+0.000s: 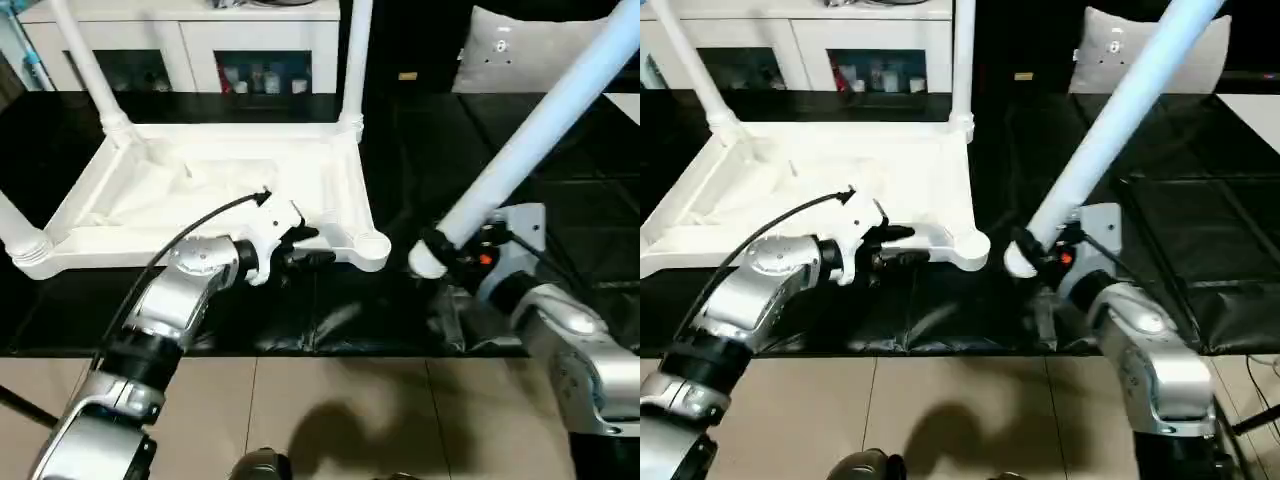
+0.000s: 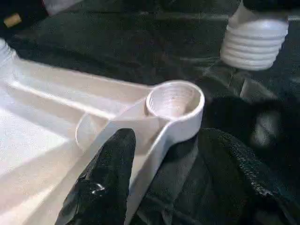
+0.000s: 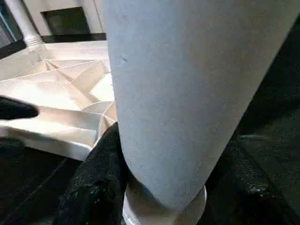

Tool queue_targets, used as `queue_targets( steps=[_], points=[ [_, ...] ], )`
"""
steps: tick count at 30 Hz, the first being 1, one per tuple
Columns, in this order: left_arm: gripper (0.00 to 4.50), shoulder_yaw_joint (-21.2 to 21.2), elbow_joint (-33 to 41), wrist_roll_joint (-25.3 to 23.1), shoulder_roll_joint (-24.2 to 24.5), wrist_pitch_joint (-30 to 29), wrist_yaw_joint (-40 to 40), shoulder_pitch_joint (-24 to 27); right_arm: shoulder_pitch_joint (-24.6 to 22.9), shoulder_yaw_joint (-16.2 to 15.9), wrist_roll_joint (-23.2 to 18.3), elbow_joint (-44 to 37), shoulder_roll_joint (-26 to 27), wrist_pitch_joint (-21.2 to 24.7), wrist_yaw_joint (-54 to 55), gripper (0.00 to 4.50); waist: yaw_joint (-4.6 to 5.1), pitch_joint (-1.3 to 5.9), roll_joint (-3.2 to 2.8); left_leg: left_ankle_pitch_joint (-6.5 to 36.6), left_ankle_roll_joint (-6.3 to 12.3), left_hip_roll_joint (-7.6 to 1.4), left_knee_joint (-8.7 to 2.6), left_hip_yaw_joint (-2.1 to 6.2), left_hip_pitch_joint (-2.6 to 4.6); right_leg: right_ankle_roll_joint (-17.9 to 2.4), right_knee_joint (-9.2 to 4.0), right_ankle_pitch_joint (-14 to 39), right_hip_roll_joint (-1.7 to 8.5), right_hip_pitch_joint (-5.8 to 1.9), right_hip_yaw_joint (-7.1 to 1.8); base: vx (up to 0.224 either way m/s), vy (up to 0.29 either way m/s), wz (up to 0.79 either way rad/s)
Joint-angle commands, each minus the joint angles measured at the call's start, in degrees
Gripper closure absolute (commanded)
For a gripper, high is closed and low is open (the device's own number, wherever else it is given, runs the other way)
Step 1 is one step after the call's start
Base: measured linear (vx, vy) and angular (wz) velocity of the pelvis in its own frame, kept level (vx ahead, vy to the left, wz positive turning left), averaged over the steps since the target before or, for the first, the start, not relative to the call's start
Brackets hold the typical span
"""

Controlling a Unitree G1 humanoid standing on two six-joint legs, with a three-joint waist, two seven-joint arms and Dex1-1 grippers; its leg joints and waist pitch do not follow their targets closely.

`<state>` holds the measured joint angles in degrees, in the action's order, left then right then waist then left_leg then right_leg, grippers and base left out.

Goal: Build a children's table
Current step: Insert table leg to table base

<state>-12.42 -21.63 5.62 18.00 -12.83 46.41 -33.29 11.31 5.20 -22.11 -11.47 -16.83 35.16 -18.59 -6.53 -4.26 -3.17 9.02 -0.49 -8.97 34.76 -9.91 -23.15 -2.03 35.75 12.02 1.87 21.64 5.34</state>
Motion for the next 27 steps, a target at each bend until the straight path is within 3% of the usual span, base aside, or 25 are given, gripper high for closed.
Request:
queue_targets(
  steps=[1, 2, 3, 4, 5, 6, 7, 8, 10, 11, 13, 14, 15, 16, 17, 18, 19, 20, 21, 22, 23, 24, 25, 26, 27],
  points=[
    [1.95, 3.49, 3.9, 1.91, -2.25, -3.14, -5.77, 1.39, 0.45, 0.13, 1.31, -2.04, 0.91, 0.76, 3.49, 2.59, 0.38, 4.72, -0.29, 12.94, -0.19, -5.51, -4.13, 2.61, 1.89, -7.27, -5.18, 12.01, 8.06, -2.02, -4.37, 0.0, 0.0, 0.0],
    [1.95, 4.49, 4.8, 1.99, -2.85, -3.27, -7.78, 1.97, 0.32, -0.04, 2.37, -2.11, 1.13, 0.58, 4.59, 2.59, 0.49, 4.8, -0.14, 12.73, -0.47, -5.6, -4.15, 2.69, 1.84, -8.08, -4.8, 10.61, 8.02, -2.15, -4.29, 0.0, 0.0, 0.0],
    [1.95, 6.94, 8.07, 3.04, -4.64, -5.14, -12.02, 3.83, -0.34, -0.06, 2.72, -2.64, 1.93, 0.8, 5.81, 2.59, 0.4, 4.83, 0.67, 11.98, 0.26, -5.01, -3.83, 2.38, 1.66, -8.82, -5.05, 10.28, 8.28, -2.27, -4.28, 0.0, 0.0, 0.0],
    [1.95, 6.94, 8.07, 3.04, -4.64, -5.14, -12.02, 3.83, -0.34, -0.06, 2.72, -2.64, 1.93, 0.8, 5.81, 2.59, 0.21, 4.92, 0.36, 10.46, 0.98, -4.9, -3.51, 2.24, 1.52, -9.11, -5.03, 9.82, 8.48, -2.38, -4.31, 0.0, 0.0, 0.0],
    [1.95, 9.28, 10.99, 4.31, -6.45, -7.38, -15.55, 5.44, -1.08, 0.25, 1.15, -3.34, 2.8, 1.11, 5.26, 2.59, 0.22, 4.82, 0.98, 10.11, 1.45, -4.73, -3.48, 2.06, 1.43, -8.62, -5.27, 10.54, 8.26, -2.3, -4.28, 0.0, 0.0, 0.0],
    [1.95, 11.67, 15.11, 5.5, -8.26, -8.96, -18.89, 7.88, -2.26, 0.19, 0.71, -4.32, 3.88, -0.22, 5.04, 2.59, 0.11, 4.8, 0.67, 9.48, 2.09, -4.79, -3.39, 2.11, 1.39, -8.48, -5.21, 10.94, 8.28, -2.33, -4.21, 0.0, 0.0, 0.0],
    [1.95, 13.95, 19.73, 6.57, -9.94, -10.43, -21.95, 10.94, -3.39, -0.1, 0.37, -4.91, 5.12, -1.51, 4.9, 2.59, 0.19, 5.04, 1.82, 8.34, 2.52, -5.16, -3.31, 2.18, 1.0, -8.83, -4.61, 10.17, 8.82, -3.05, -4.11, 0.0, 0.0, 0.0],
    [1.95, 13.95, 19.73, 6.57, -9.94, -10.43, -21.95, 10.94, -3.39, -0.1, 0.37, -4.91, 5.12, -1.51, 4.9, 2.59, 0.27, 4.75, 1.48, 7.99, 3.19, -5.02, -3.38, 1.91, 1.0, -8.51, -5.17, 10.68, 8.46, -2.42, -4.13, 0.0, 0.0, 0.0],
    [1.95, 15.9, 27.31, 4.39, -11.3, -10.29, -26.55, 17.43, -4.39, -2.15, 2.55, -4.4, 6.56, -4.92, 5.72, 2.59, 0.57, 4.67, 3.6, 8.74, 3.6, -4.74, -3.52, 1.57, 1.23, -6.8, -5.53, 14.63, 8.03, -2.31, -3.9, 0.0, 0.0, 0.0],
    [1.95, 15.93, 28.24, 4.15, -11.45, -10.24, -26.86, 18.24, -4.31, -2.53, 2.94, -4.11, 6.75, -5.27, 5.97, 2.59, 0.79, 4.27, 2.79, 12.21, 2.32, -5.02, -3.87, 1.83, 1.78, -5.38, -5.93, 19.82, 7.96, -2.14, -3.94, 0.0, 0.0, 0.0],
    [1.95, 16.01, 30.3, 3.95, -11.99, -10.4, -27.89, 19.84, -3.82, -3.28, 3.94, -3.41, 7.26, -5.71, 6.88, 2.59, 1.66, 3.28, 2.82, 25.56, -1.53, -5.06, -4.59, 2.18, 4.08, -1.63, -7.47, 33.29, 7.25, -1.65, -3.43, 0.0, 0.0, 0.0],
    [1.95, 15.88, 30.95, 3.94, -12.4, -10.73, -28.46, 20.14, -3.05, -3.46, 3.89, -3.04, 7.54, -5.86, 6.84, 2.59, 1.66, 3.28, 2.82, 25.56, -1.53, -5.06, -4.59, 2.18, 4.08, -1.63, -7.47, 33.29, 7.25, -1.65, -3.43, 0.0, 0.0, 0.0],
    [1.95, 15.61, 31.5, 3.88, -12.77, -11.13, -29.29, 20.26, -2.04, -3.61, 3.67, -2.46, 7.87, -6.1, 6.52, 2.59, 2.29, 2.31, 2.91, 36.98, -3.78, -4.84, -4.4, 2.74, 6.97, 0.29, -9.48, 39.7, 6.66, -0.95, -1.84, 0.0, 0.0, 0.0],
    [1.95, 15.61, 31.5, 3.88, -12.77, -11.13, -29.29, 20.26, -2.04, -3.61, 3.67, -2.46, 7.87, -6.1, 6.52, 2.59, 3.06, 1.8, 2.72, 43.87, -4.93, -5.1, -4.93, 3.47, 7.97, 1.5, -9.59, 40.79, 5.57, -1.51, -0.11, 0.0, 0.0, 0.0],
    [1.95, 15.16, 31.3, 3.43, -12.56, -11.15, -29.53, 19.91, -1.4, -3.89, 3.65, -1.38, 7.85, -6.45, 5.83, 2.59, 3.14, 1.35, 2.18, 48.22, -5.93, -5.93, -5.99, 3.68, 8.12, 1.46, -8.94, 39.08, 4.97, -1.81, 0.76, 0.0, 0.0, 0.0],
    [1.95, 15.14, 31.28, 3.4, -12.55, -11.15, -29.54, 19.89, -1.36, -3.91, 3.65, -1.31, 7.85, -6.47, 5.79, 2.59, 2.96, 1.86, 1.23, 56.72, -8.05, -8.1, -11.94, 3.34, 4.18, -0.52, 1.78, 24.36, 3.22, -6.76, 1.35, 0.0, 0.0, 0.0],
    [1.95, 15.04, 31.76, 3.39, -12.39, -11.86, -29.93, 19.71, -1.04, -4.18, 4.0, -0.69, 8.04, -6.91, 5.38, 2.59, 1.52, 1.6, 1.57, 59.81, -7.7, -7.35, -14.06, 1.23, 2.61, -0.69, 6.0, 13.68, 1.89, -6.96, 1.23, 0.0, 0.0, 0.0],
    [1.95, 15.2, 32.37, 3.48, -12.39, -12.69, -30.73, 19.55, -0.92, -4.21, 3.89, -0.41, 8.44, -7.4, 5.03, 2.59, 1.52, 1.6, 1.57, 59.81, -7.7, -7.35, -14.06, 1.23, 2.61, -0.69, 6.0, 13.68, 1.89, -6.96, 1.23, 0.0, 0.0, 0.0],
    [1.95, 15.48, 32.61, 3.48, -12.49, -13.22, -31.5, 19.37, -0.91, -4.2, 3.61, -0.56, 8.69, -7.57, 4.82, 2.59, 1.04, 2.57, 3.31, 52.6, -5.91, -5.95, -10.81, 0.09, 6.0, -1.58, 1.98, 22.87, 4.62, -4.72, -2.94, 0.0, 0.0, 0.0],
    [1.95, 15.75, 32.48, 3.49, -12.79, -13.57, -32.37, 18.86, -1.05, -4.22, 3.29, -1.06, 8.62, -7.73, 4.36, 2.59, 0.97, 1.66, 6.53, 18.64, -0.89, -1.13, 6.33, 1.58, 4.37, -1.28, -11.84, 61.51, 14.46, -3.74, -8.21, 0.095, -0.071, -0.08],
    [1.95, 15.81, 32.38, 3.43, -12.97, -13.68, -32.82, 18.61, -1.15, -4.27, 3.15, -1.28, 8.48, -7.89, 4.1, 2.59, 0.26, 2.53, 5.9, 10.62, 0.67, -0.45, 7.77, 3.76, 1.23, -2.26, -10.88, 60.11, 15.19, -7.15, -10.37, 0.179, -0.072, -0.13],
    [1.95, 15.43, 32.15, 3.08, -13.13, -13.64, -33.13, 18.13, -1.36, -4.28, 3.33, -1.41, 7.95, -7.99, 3.82, 2.59, -0.7, 2.73, 5.25, 6.83, 0.39, -1.11, 5.59, 4.32, -1.22, -3.05, -8.98, 49.78, 13.03, -9.0, -8.81, 0.114, -0.026, -0.15],
    [1.95, 15.26, 32.16, 2.98, -13.16, -13.63, -33.19, 18.02, -1.43, -4.28, 3.44, -1.4, 7.8, -8.06, 3.72, 2.59, -0.7, 3.44, 4.35, 6.51, 0.49, -1.98, 1.06, 3.58, 0.49, -6.52, -7.58, 35.86, 8.9, -8.76, -5.58, 0.13, 0.002, 0.03],
    [1.95, 15.26, 32.16, 2.98, -13.16, -13.63, -33.19, 18.02, -1.43, -4.28, 3.44, -1.4, 7.8, -8.06, 3.72, 2.59, -0.7, 3.44, 4.35, 6.51, 0.49, -1.98, 1.06, 3.58, 0.49, -6.52, -7.58, 35.86, 8.9, -8.76, -5.58, 0.106, 0.054, 0.12],
    [1.95, 14.52, 33.12, 3.08, -13.45, -14.28, -33.16, 18.43, -1.9, -4.02, 3.59, -1.07, 7.25, -8.38, 3.26, 2.59, 2.11, 4.94, 1.93, 3.87, 3.93, -6.56, -4.33, 7.36, 6.94, -5.83, -1.24, 12.31, 2.36, -4.41, -1.07, 0.106, 0.054, 0.12]
  ],
)
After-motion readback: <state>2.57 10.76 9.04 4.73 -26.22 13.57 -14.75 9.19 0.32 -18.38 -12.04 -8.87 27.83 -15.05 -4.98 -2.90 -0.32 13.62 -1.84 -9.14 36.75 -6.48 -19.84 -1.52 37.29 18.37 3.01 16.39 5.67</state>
